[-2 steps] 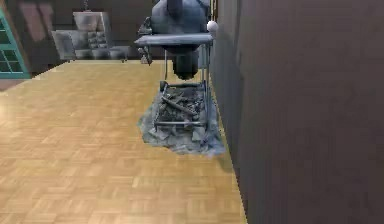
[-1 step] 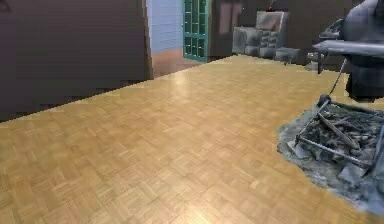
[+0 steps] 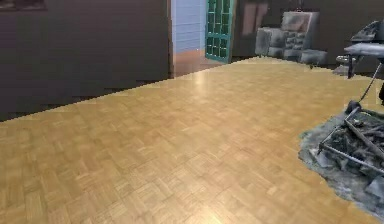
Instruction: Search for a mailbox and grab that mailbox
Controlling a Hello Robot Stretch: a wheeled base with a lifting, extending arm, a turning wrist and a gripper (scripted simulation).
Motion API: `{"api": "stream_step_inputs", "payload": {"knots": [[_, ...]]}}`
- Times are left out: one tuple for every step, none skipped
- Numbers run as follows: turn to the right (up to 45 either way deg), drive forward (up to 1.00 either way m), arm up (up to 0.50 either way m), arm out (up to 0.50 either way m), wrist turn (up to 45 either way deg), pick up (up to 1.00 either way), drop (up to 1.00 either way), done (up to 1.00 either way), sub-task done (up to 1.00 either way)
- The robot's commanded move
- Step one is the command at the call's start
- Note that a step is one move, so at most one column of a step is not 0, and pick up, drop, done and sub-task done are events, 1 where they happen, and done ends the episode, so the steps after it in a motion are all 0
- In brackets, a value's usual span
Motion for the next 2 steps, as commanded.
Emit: {"api": "stream_step_inputs", "payload": {"knots": [[0.0, 1.00, 0.00, 0.00, 0.0, 0.00, 0.00, 0.00, 0.00], [0.0, 1.00, 0.00, 0.00, 0.0, 0.00, 0.00, 0.00, 0.00]]}}
